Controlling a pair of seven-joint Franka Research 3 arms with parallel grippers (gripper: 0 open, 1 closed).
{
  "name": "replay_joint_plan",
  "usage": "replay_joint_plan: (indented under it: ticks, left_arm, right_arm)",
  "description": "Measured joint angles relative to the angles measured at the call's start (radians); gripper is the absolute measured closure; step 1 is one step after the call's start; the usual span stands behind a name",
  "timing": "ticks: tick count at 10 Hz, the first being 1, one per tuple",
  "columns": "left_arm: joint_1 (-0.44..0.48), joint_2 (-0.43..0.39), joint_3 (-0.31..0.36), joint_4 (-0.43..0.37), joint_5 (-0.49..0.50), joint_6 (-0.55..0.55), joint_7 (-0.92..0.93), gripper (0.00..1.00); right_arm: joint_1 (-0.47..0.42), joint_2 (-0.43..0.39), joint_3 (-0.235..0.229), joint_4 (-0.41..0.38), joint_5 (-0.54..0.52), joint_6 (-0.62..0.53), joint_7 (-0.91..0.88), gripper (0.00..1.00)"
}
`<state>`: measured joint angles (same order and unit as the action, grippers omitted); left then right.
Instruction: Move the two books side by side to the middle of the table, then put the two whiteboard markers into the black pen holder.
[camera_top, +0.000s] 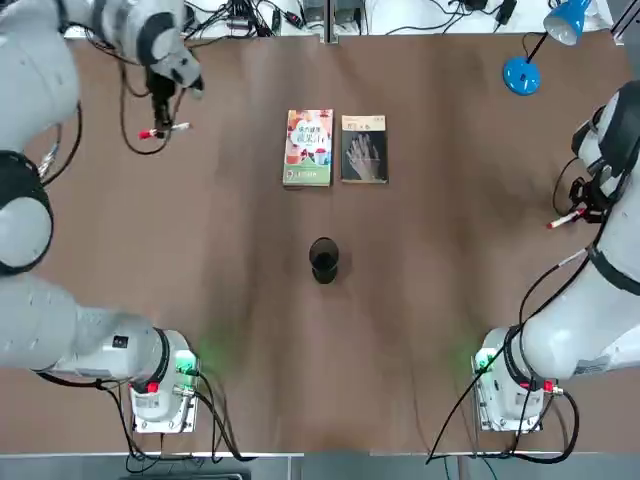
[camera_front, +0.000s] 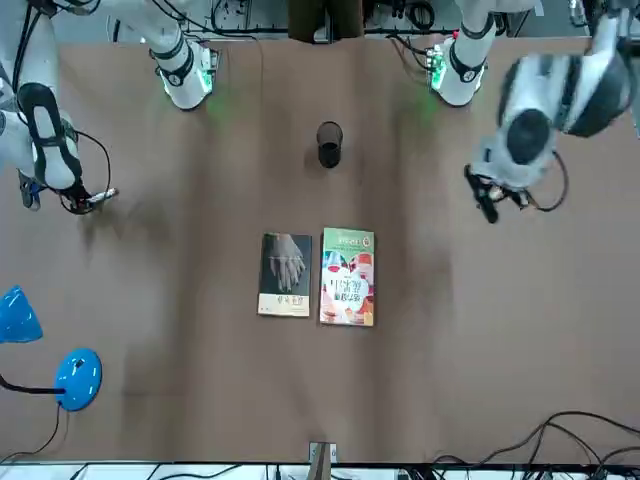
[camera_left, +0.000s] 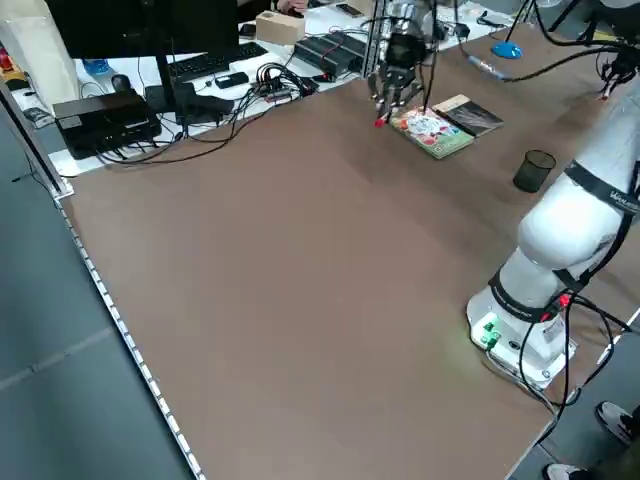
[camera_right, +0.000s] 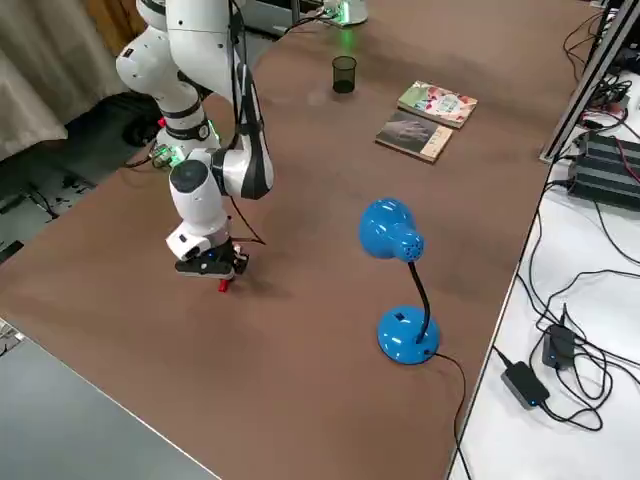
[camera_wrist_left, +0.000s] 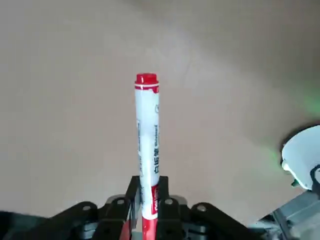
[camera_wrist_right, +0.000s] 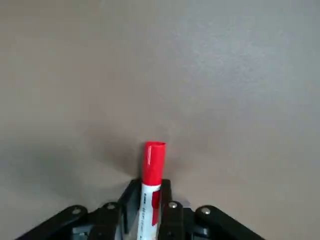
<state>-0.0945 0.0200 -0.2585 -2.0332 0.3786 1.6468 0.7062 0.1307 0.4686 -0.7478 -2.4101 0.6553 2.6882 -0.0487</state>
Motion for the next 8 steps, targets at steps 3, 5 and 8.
replay_joint_plan:
  ticks: [3,5,8]
  left_arm:
    - [-0.017,0.102,-0.241,0.090,0.073,-0.202,-0.243,0.83]
    - [-0.081,0.224,-0.346,0.171,0.135,-0.334,-0.392,0.83]
    - [-0.326,0.479,-0.355,0.415,0.212,-0.595,-0.557,0.83]
  right_arm:
    - [0.000,-0.002,0.002,0.000,-0.008,0.002,-0.003,0.83]
    - [0.005,-0.021,0.034,0.017,-0.006,-0.040,-0.002,0.85]
    - [0.018,-0.076,0.046,0.027,-0.006,-0.133,-0.006,0.85]
